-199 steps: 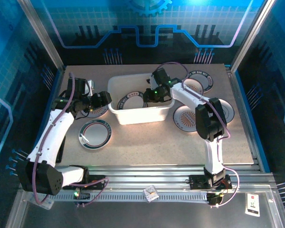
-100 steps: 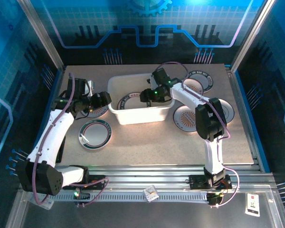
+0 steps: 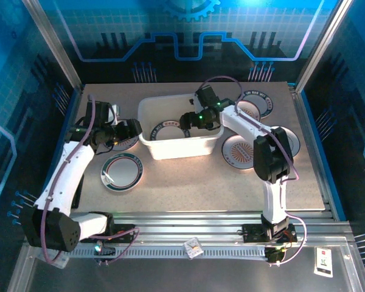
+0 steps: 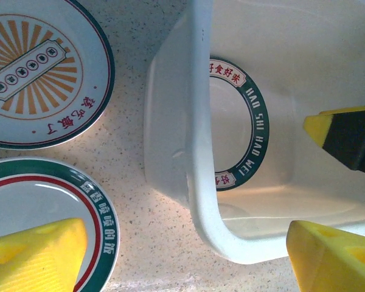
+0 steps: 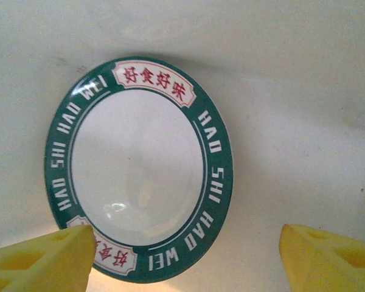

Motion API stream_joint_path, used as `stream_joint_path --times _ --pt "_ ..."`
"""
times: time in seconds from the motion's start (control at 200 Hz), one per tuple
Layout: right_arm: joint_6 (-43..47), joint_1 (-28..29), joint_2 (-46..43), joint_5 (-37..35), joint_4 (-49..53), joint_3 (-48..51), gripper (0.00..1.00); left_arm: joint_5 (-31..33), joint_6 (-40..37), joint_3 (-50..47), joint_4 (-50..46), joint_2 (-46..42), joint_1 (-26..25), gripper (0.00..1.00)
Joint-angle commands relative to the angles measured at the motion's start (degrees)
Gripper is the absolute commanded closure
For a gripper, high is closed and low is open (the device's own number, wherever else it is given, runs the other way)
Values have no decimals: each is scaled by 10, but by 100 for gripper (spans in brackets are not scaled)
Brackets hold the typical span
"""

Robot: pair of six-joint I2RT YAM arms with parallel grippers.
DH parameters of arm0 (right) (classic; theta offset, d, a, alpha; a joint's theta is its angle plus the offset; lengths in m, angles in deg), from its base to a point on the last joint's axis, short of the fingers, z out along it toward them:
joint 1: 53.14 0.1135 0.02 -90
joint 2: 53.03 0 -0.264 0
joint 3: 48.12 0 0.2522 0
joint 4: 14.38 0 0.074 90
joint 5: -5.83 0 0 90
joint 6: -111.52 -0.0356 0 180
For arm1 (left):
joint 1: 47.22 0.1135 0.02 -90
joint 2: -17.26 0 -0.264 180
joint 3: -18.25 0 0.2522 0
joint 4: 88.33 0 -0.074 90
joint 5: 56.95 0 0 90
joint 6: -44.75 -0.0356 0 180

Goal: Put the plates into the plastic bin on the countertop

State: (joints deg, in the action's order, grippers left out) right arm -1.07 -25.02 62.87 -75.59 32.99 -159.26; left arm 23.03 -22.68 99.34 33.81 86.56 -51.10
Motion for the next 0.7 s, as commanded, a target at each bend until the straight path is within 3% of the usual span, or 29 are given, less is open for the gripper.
stream_joint_path --times 0.0,0.365,0.695 --pt "15 9 -37 -14 13 -10 18 15 6 -8 -26 -25 7 13" --pt "13 4 -173 -38 -25 80 17 -16 15 -53 -37 -61 70 11" --pt "-20 -13 -282 -20 -36 176 18 -51 11 -86 40 23 181 11"
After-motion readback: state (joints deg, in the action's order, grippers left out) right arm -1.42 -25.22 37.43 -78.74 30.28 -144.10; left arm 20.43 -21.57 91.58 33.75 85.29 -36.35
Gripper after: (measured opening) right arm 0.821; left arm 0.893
